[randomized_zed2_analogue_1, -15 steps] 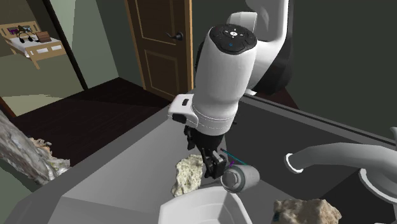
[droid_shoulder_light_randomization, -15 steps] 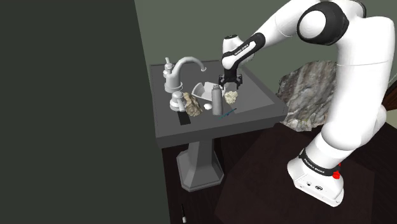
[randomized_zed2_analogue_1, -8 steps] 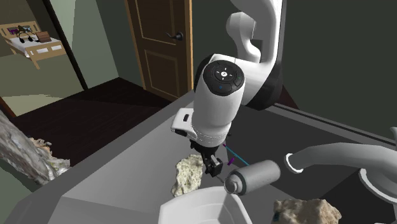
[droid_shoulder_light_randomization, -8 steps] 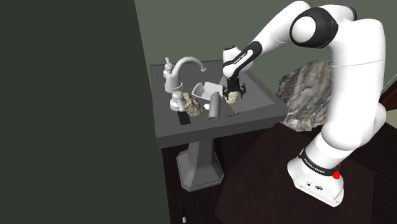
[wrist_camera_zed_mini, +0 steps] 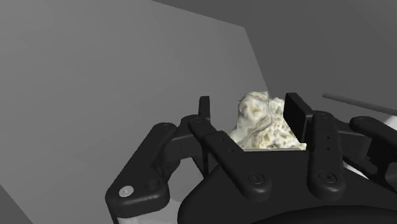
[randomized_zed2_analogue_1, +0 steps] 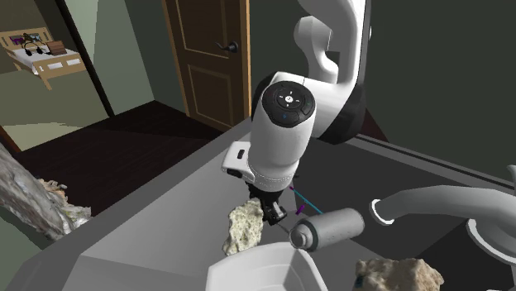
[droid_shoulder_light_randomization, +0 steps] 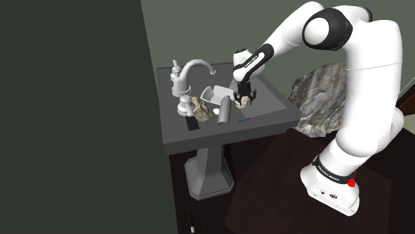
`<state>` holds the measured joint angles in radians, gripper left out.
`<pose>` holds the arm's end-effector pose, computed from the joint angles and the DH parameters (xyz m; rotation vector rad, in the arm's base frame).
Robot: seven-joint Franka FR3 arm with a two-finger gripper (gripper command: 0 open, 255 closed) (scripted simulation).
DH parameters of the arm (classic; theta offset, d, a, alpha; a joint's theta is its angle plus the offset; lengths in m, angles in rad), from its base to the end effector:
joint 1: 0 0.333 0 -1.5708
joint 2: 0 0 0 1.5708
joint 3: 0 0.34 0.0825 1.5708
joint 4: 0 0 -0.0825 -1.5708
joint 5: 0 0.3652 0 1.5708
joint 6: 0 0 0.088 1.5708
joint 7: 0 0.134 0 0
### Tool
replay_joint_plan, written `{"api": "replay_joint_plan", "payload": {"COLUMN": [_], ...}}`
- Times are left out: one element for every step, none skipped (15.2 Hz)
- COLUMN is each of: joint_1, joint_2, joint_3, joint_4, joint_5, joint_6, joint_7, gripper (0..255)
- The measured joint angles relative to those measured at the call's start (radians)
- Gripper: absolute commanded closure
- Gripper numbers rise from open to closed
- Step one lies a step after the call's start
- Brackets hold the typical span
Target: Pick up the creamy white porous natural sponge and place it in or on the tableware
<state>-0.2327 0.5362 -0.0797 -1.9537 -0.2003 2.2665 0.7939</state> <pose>0.5578 -0.1889 0.1945 2.5786 -1.3322 -0.2537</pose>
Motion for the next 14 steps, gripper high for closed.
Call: {"api": "replay_joint_plan", "payload": {"joint_1": [0.001,0.001,0.001,0.001,0.001,0.001,0.001,0.001,0.001,0.001,0.002,0.002,0.002,0.002], "joint_2": [0.001,0.001,0.001,0.002,0.002,0.002,0.002,0.002,0.001,-0.003,-0.012,-0.021,-0.03,-0.041], "joint_3": [0.001,0.001,0.001,0.001,0.002,0.002,0.002,0.002,0.002,0.002,0.002,0.002,0.002,0.002], "joint_4": [0.0,0.0,0.0,0.001,0.001,0.001,0.001,0.001,0.0,-0.001,-0.003,-0.004,-0.006,-0.008], "joint_5": [0.0,0.0,0.001,0.001,0.001,0.001,0.001,0.001,0.001,0.001,0.001,0.001,0.002,0.002], "joint_6": [-0.001,-0.001,-0.001,-0.001,-0.001,-0.001,-0.001,-0.002,-0.001,-0.005,-0.012,-0.019,-0.027,-0.036], "joint_7": [0.0,0.0,0.0,0.0,0.0,0.0,0.0,0.0,0.0,-0.001,-0.001,-0.003,-0.004,-0.006], "gripper": [255,255,255,255,255,255,255,255,255,255,255,255,255,255]}}
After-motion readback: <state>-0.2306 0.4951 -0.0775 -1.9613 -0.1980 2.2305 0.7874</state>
